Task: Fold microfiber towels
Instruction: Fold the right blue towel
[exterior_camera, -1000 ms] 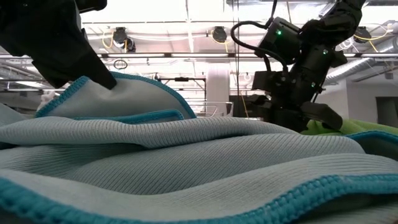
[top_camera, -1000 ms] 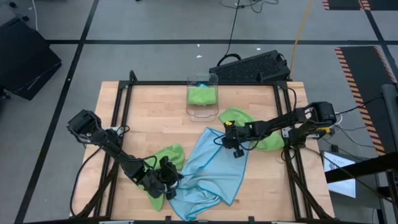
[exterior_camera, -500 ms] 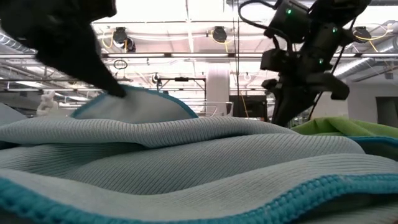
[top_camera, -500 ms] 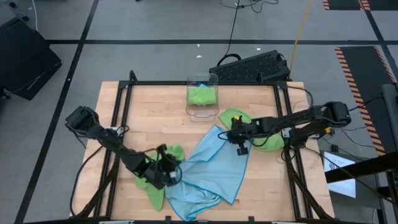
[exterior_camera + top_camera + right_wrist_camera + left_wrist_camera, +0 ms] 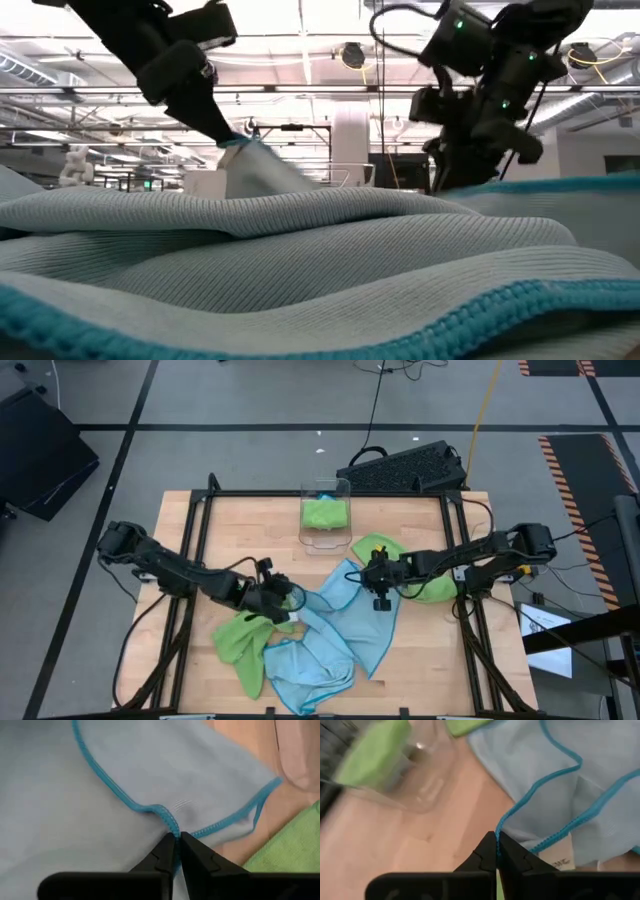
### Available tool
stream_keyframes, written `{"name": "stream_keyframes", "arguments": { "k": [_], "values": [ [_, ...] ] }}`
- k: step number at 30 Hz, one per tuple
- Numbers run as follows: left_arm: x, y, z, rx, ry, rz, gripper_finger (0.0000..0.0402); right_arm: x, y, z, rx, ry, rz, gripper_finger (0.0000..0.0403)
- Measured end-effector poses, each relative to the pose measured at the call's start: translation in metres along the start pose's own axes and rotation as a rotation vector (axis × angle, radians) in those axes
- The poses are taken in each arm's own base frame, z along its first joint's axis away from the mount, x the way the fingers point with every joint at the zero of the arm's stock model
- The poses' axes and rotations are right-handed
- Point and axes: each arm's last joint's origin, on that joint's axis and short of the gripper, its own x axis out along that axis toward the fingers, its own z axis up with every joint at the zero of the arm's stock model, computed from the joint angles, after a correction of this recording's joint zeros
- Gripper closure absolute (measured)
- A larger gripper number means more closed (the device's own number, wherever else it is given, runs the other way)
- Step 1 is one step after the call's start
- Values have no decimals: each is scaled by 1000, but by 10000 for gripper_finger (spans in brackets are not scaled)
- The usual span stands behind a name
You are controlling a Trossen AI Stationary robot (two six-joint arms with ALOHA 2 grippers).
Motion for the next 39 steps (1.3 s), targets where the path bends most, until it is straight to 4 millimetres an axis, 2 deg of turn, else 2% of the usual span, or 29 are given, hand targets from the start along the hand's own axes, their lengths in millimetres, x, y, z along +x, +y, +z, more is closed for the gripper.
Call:
{"name": "stream_keyframes", "arguments": {
  "k": [7,16,24,29,36,39],
  "values": [
    [-2,-9,-4,-29,21,-70,397,0,-2,-2,-125,29,-70,372],
    [-10,-21,-8,-50,7,-106,396,-8,-3,-3,-210,29,-70,289],
    [-11,-22,-8,-74,5,-103,388,-3,-3,-6,-173,64,-68,283],
    [-11,-22,-8,-74,5,-104,397,-1,-6,-11,-155,82,-69,307],
    [-11,-22,-8,-76,5,-105,389,1,-6,-17,-149,97,-70,392],
    [-11,-22,-8,-72,4,-105,397,1,-6,-16,-149,93,-70,392]
  ]
}}
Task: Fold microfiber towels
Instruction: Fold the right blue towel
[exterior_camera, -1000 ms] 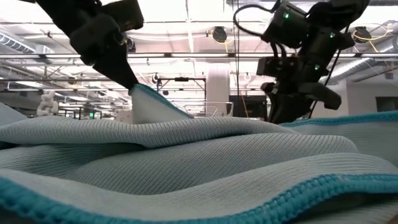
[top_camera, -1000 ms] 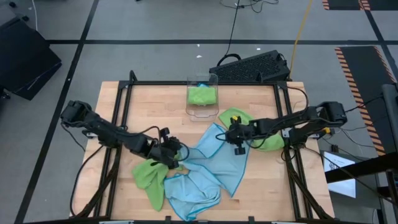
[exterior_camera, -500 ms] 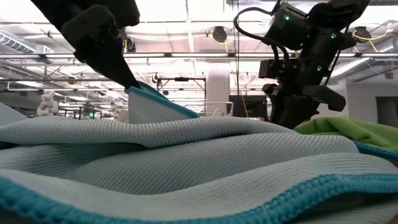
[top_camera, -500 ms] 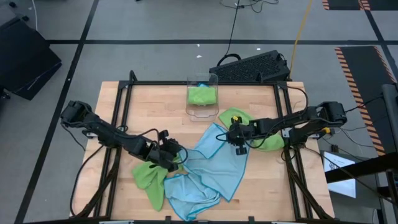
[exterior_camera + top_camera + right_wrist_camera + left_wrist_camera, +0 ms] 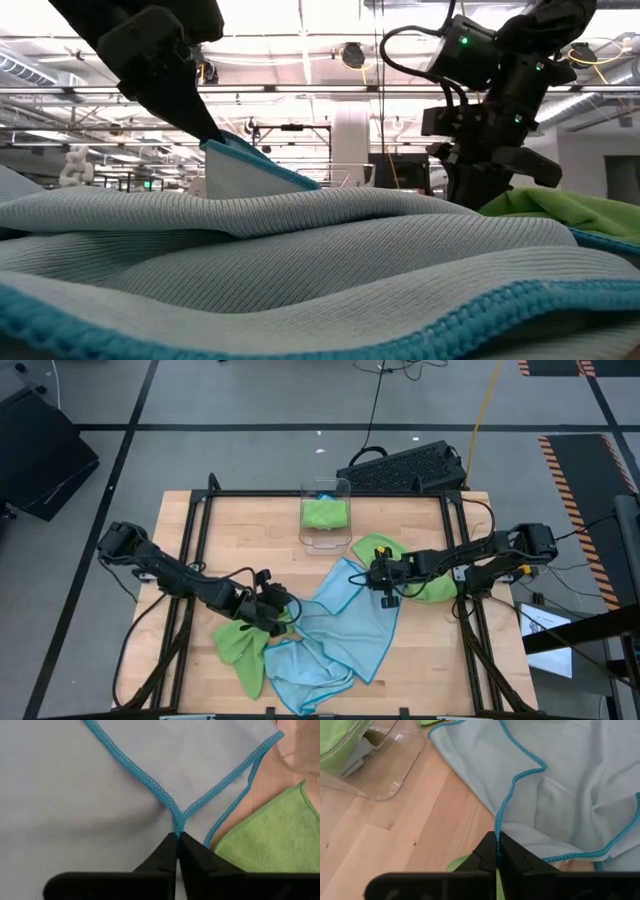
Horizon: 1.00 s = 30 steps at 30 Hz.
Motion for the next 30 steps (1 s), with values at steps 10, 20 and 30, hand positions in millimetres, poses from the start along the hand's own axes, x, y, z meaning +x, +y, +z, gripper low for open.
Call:
{"name": "stream_keyframes", "arguments": {
  "k": [10,20,30],
  "values": [
    [0,0,0,-4,0,1,397,-18,-3,3,1,-60,-15,399],
    [0,0,0,-1,-12,15,397,-44,-6,0,28,-115,4,382],
    [-2,-4,2,-5,-38,-5,397,-27,-4,2,27,-83,12,307]
  ]
}}
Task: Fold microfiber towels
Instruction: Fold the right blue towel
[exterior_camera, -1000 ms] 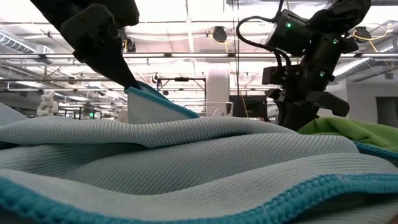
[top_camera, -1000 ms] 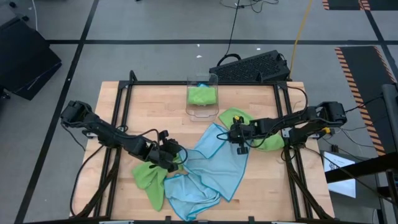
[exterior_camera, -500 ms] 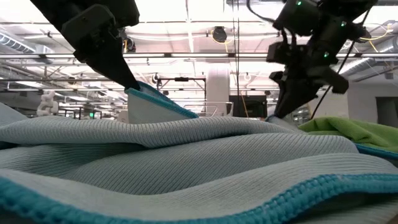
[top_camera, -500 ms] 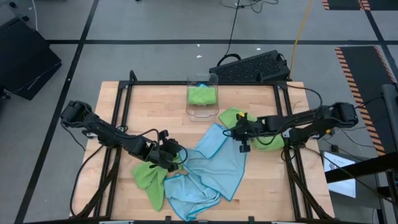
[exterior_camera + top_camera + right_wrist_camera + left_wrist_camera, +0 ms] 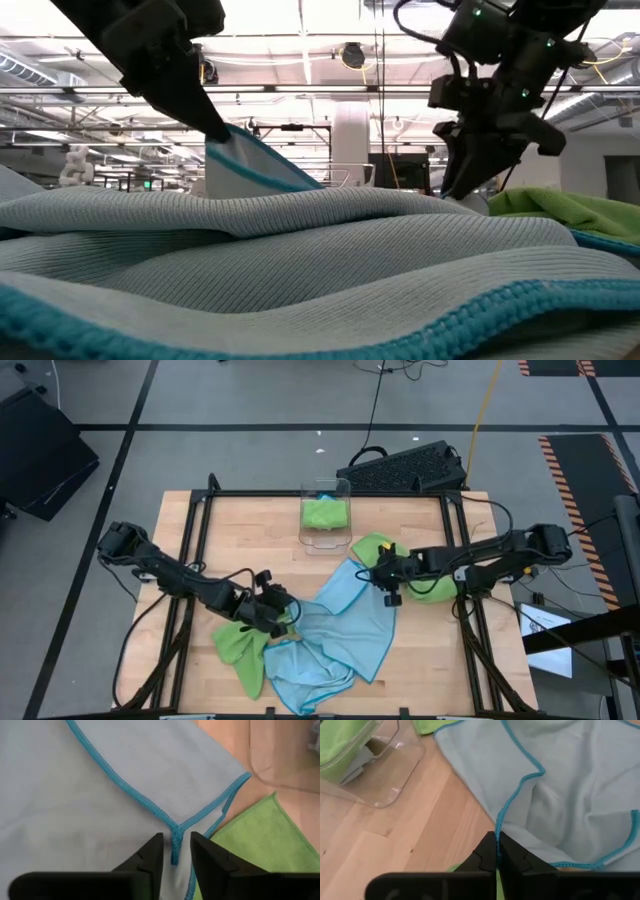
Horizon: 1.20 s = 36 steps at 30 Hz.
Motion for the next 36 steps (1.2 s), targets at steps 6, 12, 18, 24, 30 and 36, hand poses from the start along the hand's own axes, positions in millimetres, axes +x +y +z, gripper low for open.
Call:
{"name": "stream_keyframes", "arguments": {
  "k": [6,12,18,24,30,36],
  "values": [
    [-2,-3,-1,10,-11,3,388,9,1,3,-41,-11,-4,292],
    [-3,-4,-2,13,-13,3,396,3,-2,7,-70,-68,-20,303],
    [3,-2,-13,-1,-28,-5,391,2,-8,6,-101,-66,-38,304],
    [9,1,-26,-65,-26,-5,391,2,-7,1,-129,-18,-20,305],
    [9,2,-28,-64,-28,-5,393,2,-6,-6,-148,56,-3,305],
    [9,2,-27,-54,-31,-7,389,1,-5,-11,-213,110,17,305]
  ]
}}
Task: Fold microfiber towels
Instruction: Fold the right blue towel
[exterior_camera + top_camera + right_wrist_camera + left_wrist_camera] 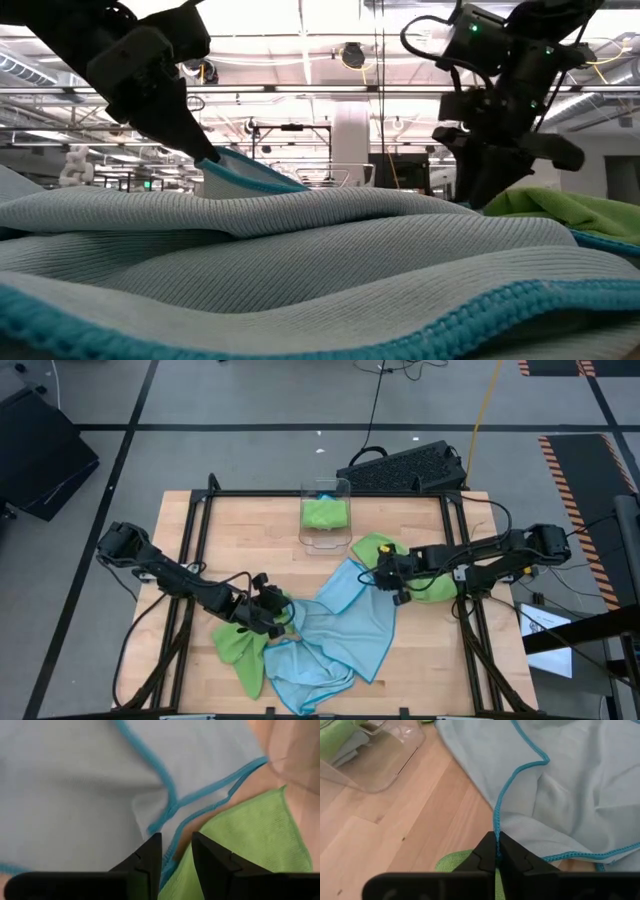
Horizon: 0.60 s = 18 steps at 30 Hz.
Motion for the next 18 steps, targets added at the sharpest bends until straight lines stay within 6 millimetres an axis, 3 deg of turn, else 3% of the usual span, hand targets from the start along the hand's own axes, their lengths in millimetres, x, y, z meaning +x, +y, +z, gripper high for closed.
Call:
{"name": "stream_keyframes", "arguments": {
  "k": [18],
  "values": [
    [0,0,0,-3,-2,1,397,-1,-2,10,-65,-120,2,305]
  ]
}}
